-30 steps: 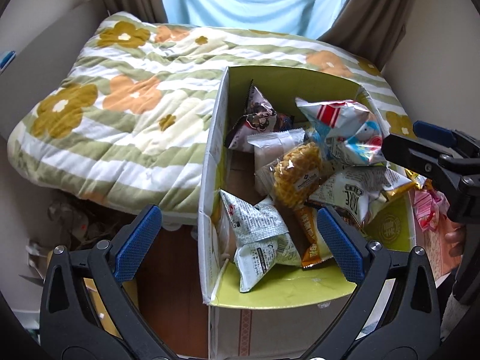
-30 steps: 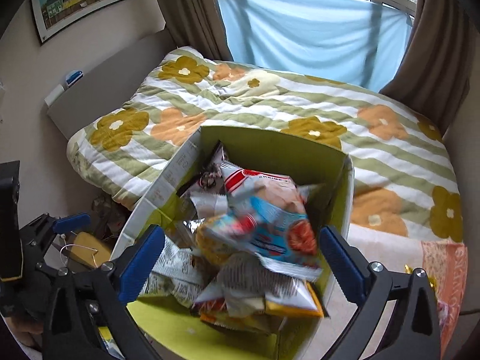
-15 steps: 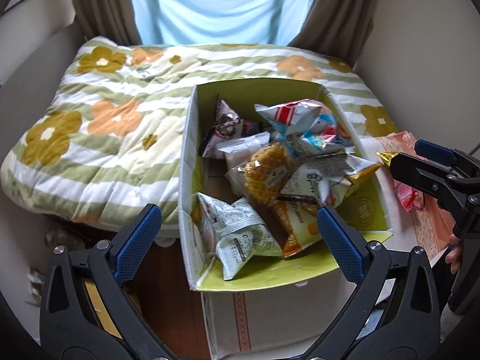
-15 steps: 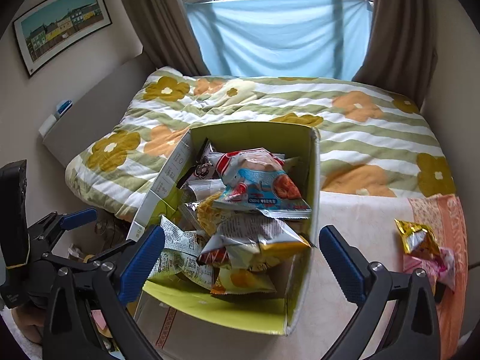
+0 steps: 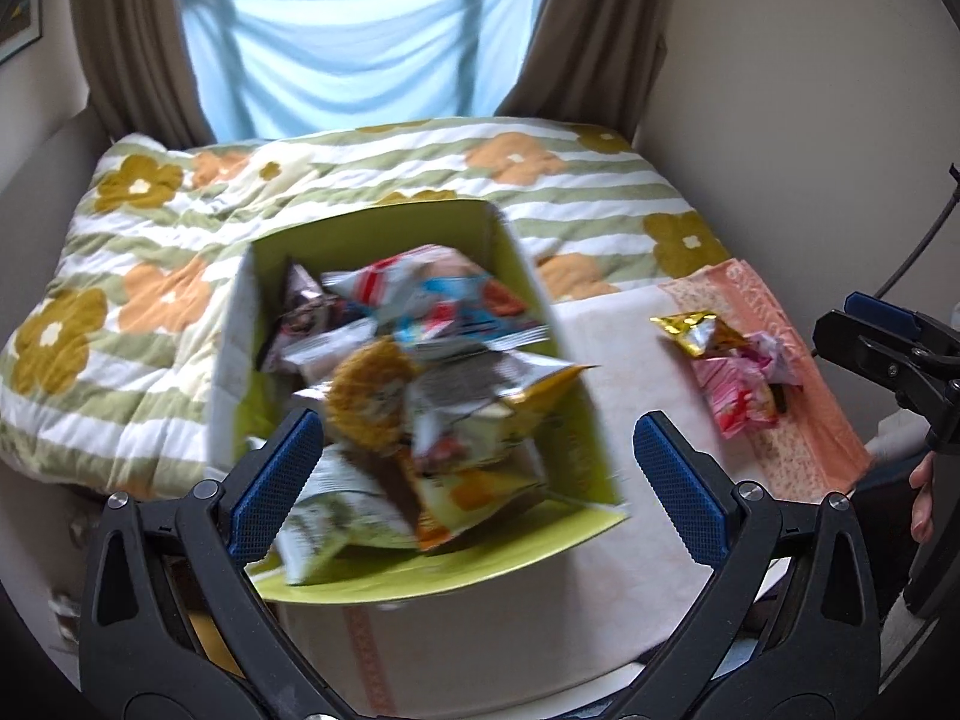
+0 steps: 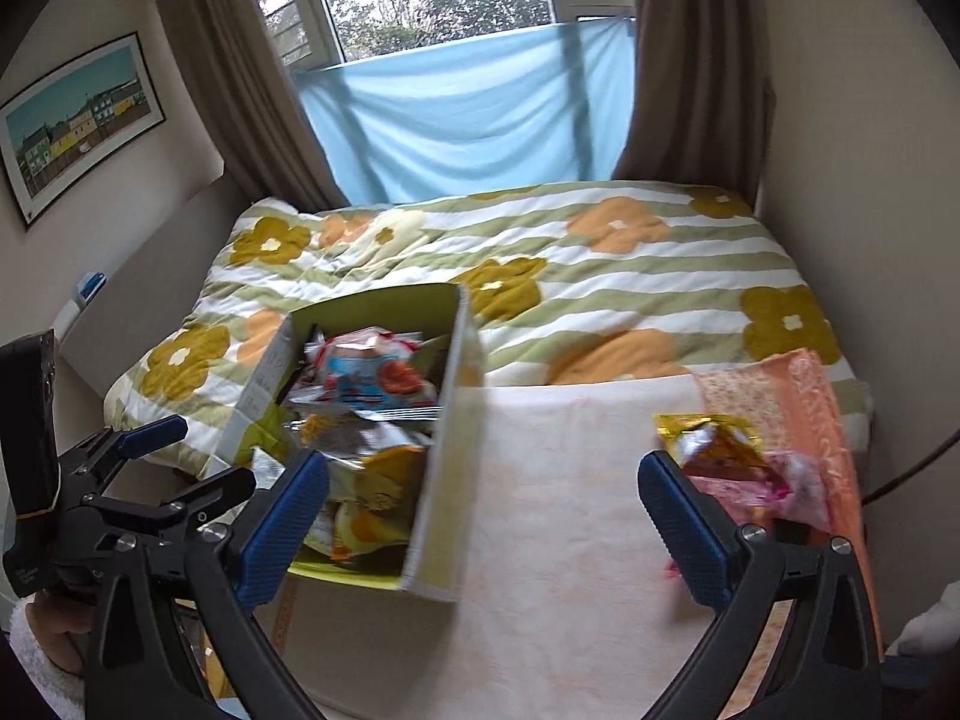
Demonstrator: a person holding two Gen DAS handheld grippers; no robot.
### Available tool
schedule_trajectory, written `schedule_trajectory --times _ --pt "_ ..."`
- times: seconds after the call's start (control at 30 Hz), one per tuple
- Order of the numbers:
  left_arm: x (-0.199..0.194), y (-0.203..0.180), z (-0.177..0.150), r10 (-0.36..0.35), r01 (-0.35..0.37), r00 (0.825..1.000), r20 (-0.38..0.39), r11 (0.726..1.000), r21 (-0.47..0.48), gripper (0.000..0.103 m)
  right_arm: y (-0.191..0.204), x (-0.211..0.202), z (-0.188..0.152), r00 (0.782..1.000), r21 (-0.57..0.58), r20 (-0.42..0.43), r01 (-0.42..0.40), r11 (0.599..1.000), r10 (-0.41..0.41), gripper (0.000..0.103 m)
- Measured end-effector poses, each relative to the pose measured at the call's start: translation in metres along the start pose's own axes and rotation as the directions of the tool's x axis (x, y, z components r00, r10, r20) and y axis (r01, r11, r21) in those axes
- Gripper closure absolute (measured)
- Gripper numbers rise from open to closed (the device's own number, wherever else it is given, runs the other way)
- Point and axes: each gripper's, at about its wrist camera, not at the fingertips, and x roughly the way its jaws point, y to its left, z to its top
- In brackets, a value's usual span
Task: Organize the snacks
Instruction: 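Move both open tools from the box back to the remaining snacks, then grasp the pink marshmallow bag with the left tool while the right tool grasps the white-pink bag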
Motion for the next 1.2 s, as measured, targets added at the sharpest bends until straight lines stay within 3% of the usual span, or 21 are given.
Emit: schedule_trajectory --times 0.3,0.57,0.87,1.2 --pt "0.037 -0.121 0.009 -0.068 0.069 0.996 -0.057 0.998 0.009 0.000 -0.123 -0.032 -0.004 0.997 0.019 -0.043 0.063 0.998 -0.062 0.001" --pt "0.087 -0.210 0.008 -0.086 0.083 0.985 -0.151 0.996 -0.021 0.000 -0.217 -0.021 -0.009 0.990 0.000 -0.127 0.070 0.998 -0.069 0.001" --pt "0.157 -0.266 -0.001 -0.098 0.096 0.957 -0.275 0.995 -0.021 0.001 -0.273 0.019 -0.017 0.973 -0.028 -0.225 0.049 0.998 -0.054 0.001" --pt "0.233 -0.301 -0.019 0.008 0.009 0.950 -0.313 0.999 0.050 0.001 -0.297 0.077 -0.019 0.956 -0.056 -0.287 0.049 0.997 -0.063 0.005"
